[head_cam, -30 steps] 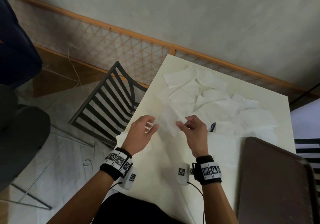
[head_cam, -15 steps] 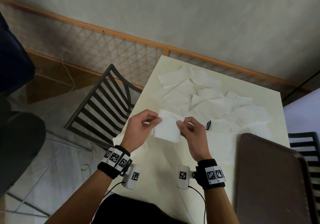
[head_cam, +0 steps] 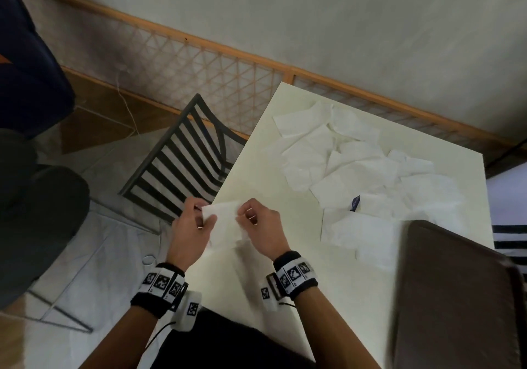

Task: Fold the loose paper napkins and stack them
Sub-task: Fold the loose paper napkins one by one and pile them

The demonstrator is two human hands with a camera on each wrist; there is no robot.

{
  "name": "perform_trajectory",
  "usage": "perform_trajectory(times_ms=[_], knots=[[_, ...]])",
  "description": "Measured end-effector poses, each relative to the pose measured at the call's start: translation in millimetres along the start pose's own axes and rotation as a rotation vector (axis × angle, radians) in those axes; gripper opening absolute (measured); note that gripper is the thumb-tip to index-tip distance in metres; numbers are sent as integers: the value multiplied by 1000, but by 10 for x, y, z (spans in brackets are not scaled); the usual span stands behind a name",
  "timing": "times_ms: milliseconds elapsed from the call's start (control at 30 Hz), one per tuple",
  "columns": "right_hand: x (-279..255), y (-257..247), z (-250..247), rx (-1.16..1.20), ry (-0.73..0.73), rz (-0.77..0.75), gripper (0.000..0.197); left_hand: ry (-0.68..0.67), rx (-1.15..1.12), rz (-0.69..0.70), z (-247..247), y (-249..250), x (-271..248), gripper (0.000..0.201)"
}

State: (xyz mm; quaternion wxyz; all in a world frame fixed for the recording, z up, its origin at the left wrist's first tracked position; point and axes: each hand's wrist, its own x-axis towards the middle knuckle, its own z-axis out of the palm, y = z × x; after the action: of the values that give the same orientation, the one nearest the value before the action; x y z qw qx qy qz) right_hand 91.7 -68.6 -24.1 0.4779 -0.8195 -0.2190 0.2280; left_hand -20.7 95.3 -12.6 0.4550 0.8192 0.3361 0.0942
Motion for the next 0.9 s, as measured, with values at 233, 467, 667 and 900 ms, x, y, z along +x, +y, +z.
perform_trajectory(times_ms=[233, 467, 667, 900], knots=[[20, 51, 272, -349, -9, 66, 21, 2, 248, -101, 88, -273, -31, 48], [45, -43, 285, -516, -42, 187, 25, -96, 332, -83, 277, 65, -13, 52], [48, 21, 185, -553, -33, 186, 20, -180, 531, 52, 582, 228, 163, 62], [-16, 472, -1033, -681, 227, 304, 44, -167, 644, 148, 624, 332, 131, 63]])
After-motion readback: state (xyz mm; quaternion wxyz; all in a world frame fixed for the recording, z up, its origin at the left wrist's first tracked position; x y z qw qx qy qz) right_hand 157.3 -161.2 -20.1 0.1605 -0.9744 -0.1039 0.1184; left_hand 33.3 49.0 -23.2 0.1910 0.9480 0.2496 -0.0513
